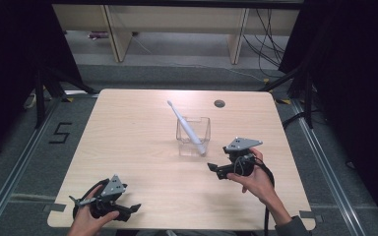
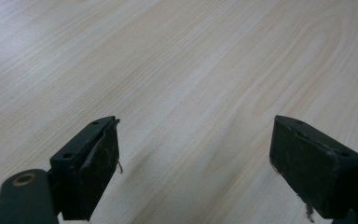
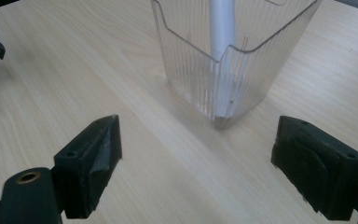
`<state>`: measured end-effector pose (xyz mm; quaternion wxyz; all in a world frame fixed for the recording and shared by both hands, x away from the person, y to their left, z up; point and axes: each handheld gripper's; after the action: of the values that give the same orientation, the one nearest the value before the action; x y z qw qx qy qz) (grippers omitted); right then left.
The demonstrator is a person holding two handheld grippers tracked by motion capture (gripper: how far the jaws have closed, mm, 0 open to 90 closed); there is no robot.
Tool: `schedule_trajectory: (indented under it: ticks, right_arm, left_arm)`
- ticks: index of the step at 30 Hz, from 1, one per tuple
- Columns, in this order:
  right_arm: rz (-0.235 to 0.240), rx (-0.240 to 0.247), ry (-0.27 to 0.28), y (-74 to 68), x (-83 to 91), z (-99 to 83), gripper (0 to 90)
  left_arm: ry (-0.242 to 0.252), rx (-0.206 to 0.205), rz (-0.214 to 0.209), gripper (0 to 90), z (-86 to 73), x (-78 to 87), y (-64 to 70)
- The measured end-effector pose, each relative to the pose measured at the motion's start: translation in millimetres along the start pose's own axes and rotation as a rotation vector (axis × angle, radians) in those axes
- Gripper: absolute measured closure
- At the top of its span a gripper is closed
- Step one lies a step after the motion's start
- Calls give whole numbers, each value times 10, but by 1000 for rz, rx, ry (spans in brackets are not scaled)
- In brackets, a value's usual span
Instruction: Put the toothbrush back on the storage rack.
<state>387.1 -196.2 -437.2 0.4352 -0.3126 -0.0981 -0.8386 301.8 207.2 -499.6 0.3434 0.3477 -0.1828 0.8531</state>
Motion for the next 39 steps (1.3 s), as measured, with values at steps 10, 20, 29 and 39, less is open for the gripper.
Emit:
schedule_trajectory:
  ticks: [10,20,29,39]
  right_arm:
    - [-18,-11,-24,-22,30,-215,163]
    - [-14,-22,-34,-43,22,-351,166]
    - [-23,-40,-28,-43,57,-485,174]
    - [-35,-57,-46,-47,127,-638,171]
  left_arm:
    - [2,5,-4,153,-1,-2,4]
    - [0,1,-5,154,-1,2,3]
    - [7,11,1,153,-3,-3,10]
    - [9,16,-2,154,-6,-3,14]
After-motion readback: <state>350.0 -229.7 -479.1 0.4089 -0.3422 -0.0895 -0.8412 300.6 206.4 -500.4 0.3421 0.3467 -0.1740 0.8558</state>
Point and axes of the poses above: each handheld gripper's, and its own axes: x roughly backward along the jaws, z roughly out of its top, y roughly to its right, and after that the axes turned 6 degrees about z, right-handed
